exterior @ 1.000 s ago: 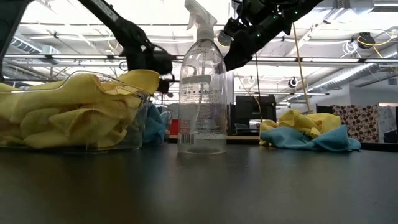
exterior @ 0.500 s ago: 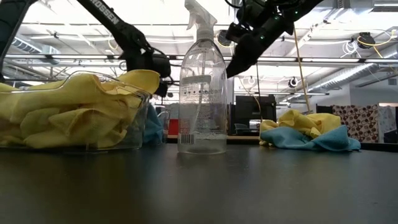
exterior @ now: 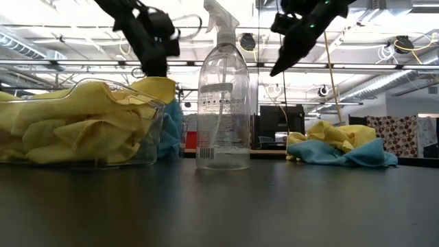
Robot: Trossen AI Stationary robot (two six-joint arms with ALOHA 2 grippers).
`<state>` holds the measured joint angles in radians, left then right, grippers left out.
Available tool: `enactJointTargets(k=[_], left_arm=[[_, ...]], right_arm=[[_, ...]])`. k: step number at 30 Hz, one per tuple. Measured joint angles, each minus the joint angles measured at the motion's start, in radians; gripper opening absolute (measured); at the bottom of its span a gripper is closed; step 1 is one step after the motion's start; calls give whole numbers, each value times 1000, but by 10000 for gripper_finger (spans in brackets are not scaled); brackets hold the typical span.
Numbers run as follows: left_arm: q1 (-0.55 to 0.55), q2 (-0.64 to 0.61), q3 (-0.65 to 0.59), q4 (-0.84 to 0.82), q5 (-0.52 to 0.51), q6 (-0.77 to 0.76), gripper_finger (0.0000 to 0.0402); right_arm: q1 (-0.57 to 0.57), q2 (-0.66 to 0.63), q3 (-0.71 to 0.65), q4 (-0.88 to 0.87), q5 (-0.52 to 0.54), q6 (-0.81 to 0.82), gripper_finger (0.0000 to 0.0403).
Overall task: Sort microfiber towel by color & place in baskets
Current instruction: Put the blue microfiber cloth into the top transparent bin
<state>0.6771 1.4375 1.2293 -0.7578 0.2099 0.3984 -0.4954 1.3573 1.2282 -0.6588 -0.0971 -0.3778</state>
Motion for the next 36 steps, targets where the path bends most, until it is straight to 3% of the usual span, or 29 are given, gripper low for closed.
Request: enactJointTargets(k=[6, 8, 9, 12, 14, 19, 25, 30, 36], left_arm=[[-65, -98, 0, 35, 127, 0, 29], [-95, -114, 0, 46, 108, 4, 32], [-107, -118, 0, 37, 49, 6, 36], [-121, -114, 0, -26, -271, 11, 53], [-110, -97, 0, -53, -375, 18, 65], [-81, -62, 0, -76, -155, 3, 89], [-67, 37, -40, -26, -238, 10, 91], [-16, 138, -117, 63, -242, 29, 91], [34, 190, -153, 120, -191, 27, 91]], right_arm=[[-23, -53, 0, -159, 46, 25, 298], [-29, -63, 0, -204, 51, 33, 298], [-30, -65, 0, -221, 52, 41, 298], [-29, -72, 0, -255, 53, 56, 298], [-29, -75, 0, -262, 50, 66, 298], [-29, -75, 0, -262, 47, 74, 298], [-29, -75, 0, -265, 46, 77, 298], [-29, -83, -35, -297, 55, 79, 298], [-32, -114, -122, -312, 155, 98, 298]])
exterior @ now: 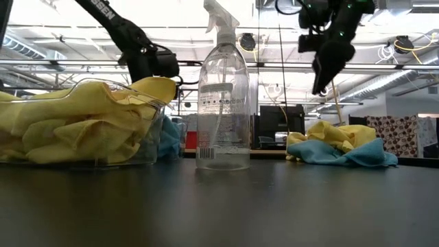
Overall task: Sort microfiber towel by color & place in baskets
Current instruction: Put the blue microfiber cloth into the top transparent bin
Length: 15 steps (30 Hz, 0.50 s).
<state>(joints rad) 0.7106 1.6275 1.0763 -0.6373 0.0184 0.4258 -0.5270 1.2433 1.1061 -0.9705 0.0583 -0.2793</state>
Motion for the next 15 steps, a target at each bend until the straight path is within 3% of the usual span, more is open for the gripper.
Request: enactJointTargets(k=[8, 15], left_arm=[[5, -20, 1, -8, 36, 8, 91], [3, -143, 17, -8, 139, 1, 91]], right_arm=[[-25, -68, -127, 54, -3, 10, 298], [-58, -141, -156, 76, -3, 11, 298]])
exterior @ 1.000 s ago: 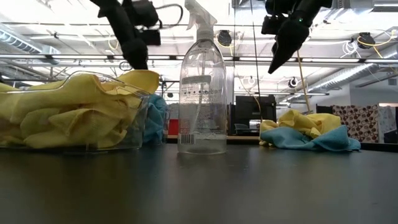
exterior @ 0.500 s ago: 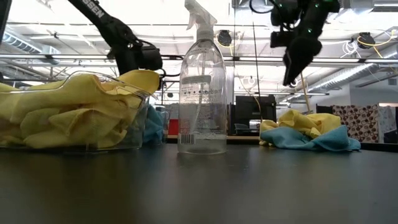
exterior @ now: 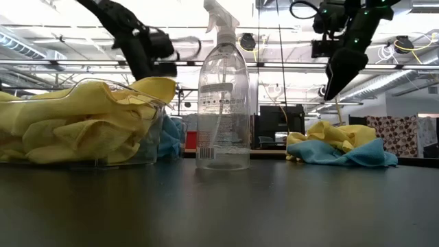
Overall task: Sort microfiber towel by color & place in baskets
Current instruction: Put the blue microfiber cloth into the top transparent bin, then put the yellow microfiber cloth into the bottom transparent bin
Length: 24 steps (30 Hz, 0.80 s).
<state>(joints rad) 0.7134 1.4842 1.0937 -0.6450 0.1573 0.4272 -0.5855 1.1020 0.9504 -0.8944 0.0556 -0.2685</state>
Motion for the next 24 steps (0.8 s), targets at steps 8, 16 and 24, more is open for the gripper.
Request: enactJointTargets(k=[8, 16, 24], left_arm=[[-24, -150, 3, 16, 104, 5, 127], [-84, -194, 3, 42, 370, 4, 261], [-245, -194, -14, 111, 433, 3, 290]], right_arm=[[-41, -26, -2, -28, 5, 21, 298], [-72, -25, -94, -1, 80, 20, 298], [-120, -25, -157, 1, 209, 69, 298]])
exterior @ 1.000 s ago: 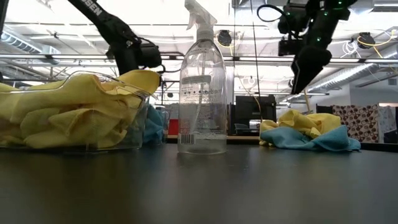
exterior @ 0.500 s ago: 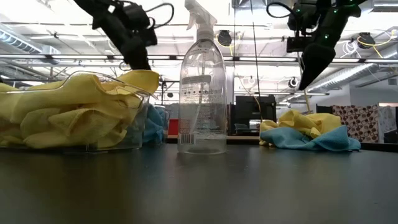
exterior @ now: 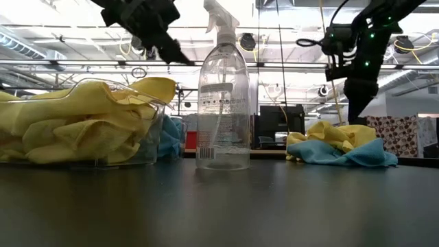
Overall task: Sort microfiber towel by color & place in baskets
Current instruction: Put the yellow microfiber cloth into the bottom transparent bin
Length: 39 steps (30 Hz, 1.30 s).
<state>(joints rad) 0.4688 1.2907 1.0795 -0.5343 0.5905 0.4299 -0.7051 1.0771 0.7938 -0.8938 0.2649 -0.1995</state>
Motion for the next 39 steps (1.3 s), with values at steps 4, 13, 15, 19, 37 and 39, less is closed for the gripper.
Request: enactJointTargets(k=[4, 13, 15, 19, 37, 39], left_arm=[[-96, 4, -26, 92, 2, -3, 290], [-252, 5, -165, 371, -18, -51, 290], [-273, 5, -196, 430, -19, -72, 290], [-310, 5, -254, 526, -23, -85, 290], [-366, 5, -282, 545, -133, -85, 290], [-365, 5, -282, 533, -133, -85, 290]], right_arm=[[-22, 0, -16, 3, 27, 27, 298], [-70, 0, -34, 27, 22, 43, 298], [-78, 1, -34, 27, 23, 47, 298], [-95, 18, -34, 27, 25, 53, 298], [-101, 162, -36, 117, -66, 90, 185], [-101, 162, -36, 113, -63, 86, 127]])
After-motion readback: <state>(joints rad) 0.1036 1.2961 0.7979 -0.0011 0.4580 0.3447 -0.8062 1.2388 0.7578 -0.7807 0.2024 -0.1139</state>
